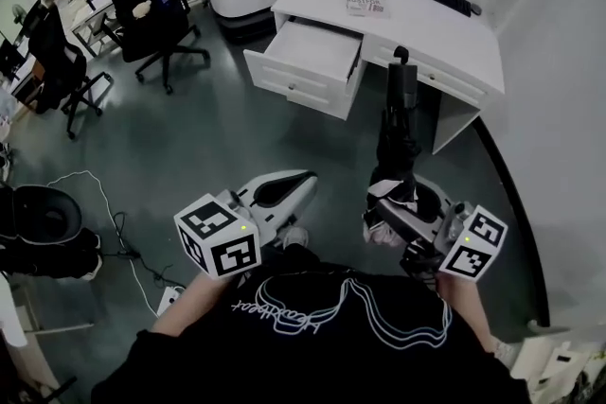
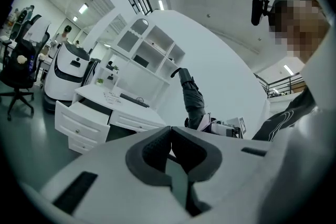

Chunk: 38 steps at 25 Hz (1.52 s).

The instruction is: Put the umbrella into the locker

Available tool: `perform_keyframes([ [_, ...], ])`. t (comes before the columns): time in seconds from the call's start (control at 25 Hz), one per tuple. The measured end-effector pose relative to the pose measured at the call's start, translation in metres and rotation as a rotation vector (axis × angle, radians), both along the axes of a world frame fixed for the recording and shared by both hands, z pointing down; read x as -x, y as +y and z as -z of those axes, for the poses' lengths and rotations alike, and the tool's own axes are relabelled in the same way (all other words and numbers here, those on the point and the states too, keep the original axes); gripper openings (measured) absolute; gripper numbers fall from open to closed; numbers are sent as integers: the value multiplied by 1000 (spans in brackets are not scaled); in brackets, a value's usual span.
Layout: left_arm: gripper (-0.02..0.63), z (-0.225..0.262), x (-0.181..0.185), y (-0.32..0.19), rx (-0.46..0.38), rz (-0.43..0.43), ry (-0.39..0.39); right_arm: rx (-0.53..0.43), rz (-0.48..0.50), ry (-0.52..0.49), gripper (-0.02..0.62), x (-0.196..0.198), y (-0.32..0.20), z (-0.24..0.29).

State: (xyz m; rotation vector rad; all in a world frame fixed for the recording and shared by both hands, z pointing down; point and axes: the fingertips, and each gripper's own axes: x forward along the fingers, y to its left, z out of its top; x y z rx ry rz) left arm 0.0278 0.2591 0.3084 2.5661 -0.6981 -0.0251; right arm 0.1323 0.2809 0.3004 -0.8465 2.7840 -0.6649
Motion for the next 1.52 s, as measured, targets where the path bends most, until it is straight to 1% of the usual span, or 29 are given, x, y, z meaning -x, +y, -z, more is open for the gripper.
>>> perform_keyframes([
  [0.28,5,5,24,-70,64,-87,-8,78,-93,2,244,25,-62,-2],
  [0.44,5,-2,40,-111,84,-95,-12,107,-124,-8,245,37,-102,-9],
  [0.64,5,-9,64,-147,104,-99,1,120,-158,-1,247,54,-139,-15],
  [0.8,5,-9,85,-167,95,-98,8,122,-178,19,245,72,-158,-19],
  [0.92,5,-7,94,-181,89,-84,18,122,-182,27,244,78,-172,-19],
  [1.08,6,-6,99,-194,80,-74,32,112,-185,53,244,81,-186,-18],
  [1.32,6,-5,105,-206,77,-62,34,90,-174,82,242,87,-201,-14],
  [1.52,6,-11,102,-227,94,-45,20,99,-151,76,242,85,-227,-18],
])
